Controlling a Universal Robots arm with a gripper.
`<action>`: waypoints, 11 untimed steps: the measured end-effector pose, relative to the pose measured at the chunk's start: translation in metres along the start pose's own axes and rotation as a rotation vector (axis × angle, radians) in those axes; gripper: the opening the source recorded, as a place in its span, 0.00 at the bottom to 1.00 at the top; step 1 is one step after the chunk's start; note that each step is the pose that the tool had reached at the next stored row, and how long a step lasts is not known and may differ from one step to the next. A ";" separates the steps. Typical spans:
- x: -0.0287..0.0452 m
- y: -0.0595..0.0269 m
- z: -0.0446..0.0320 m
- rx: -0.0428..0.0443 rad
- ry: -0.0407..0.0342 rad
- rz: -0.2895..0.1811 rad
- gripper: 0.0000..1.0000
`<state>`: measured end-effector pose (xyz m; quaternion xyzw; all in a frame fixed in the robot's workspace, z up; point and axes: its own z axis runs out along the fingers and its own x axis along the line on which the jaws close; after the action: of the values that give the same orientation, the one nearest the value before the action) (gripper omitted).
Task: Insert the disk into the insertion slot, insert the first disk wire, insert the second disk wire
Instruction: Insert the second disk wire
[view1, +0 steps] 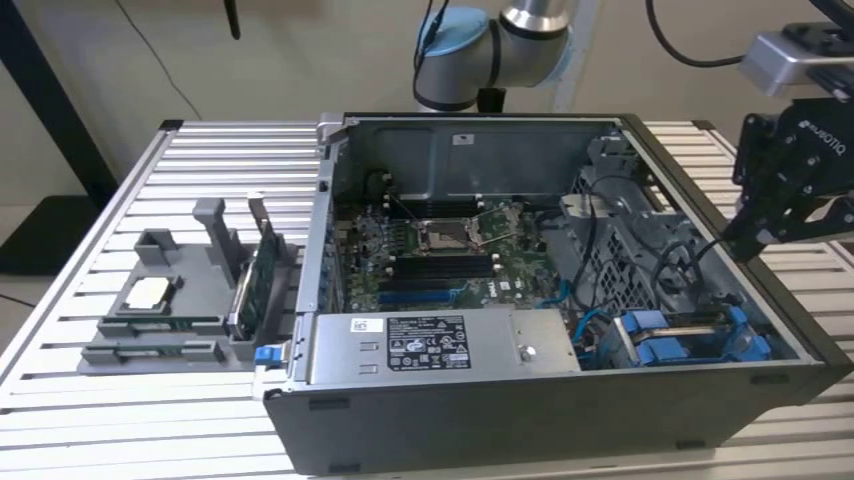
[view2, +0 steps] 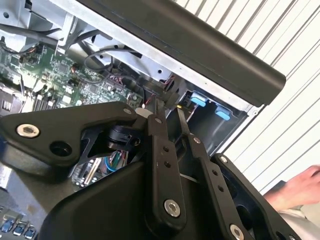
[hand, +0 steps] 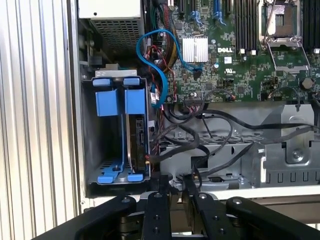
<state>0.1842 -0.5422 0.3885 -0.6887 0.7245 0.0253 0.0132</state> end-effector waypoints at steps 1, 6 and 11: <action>0.0000 -0.0006 0.0000 0.0001 0.0000 0.000 0.26; -0.0002 -0.0042 -0.0001 0.0001 0.0000 0.000 0.26; -0.0004 -0.0076 -0.0001 0.0001 0.0000 0.000 0.26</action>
<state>0.1918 -0.5422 0.3885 -0.6887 0.7245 0.0253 0.0133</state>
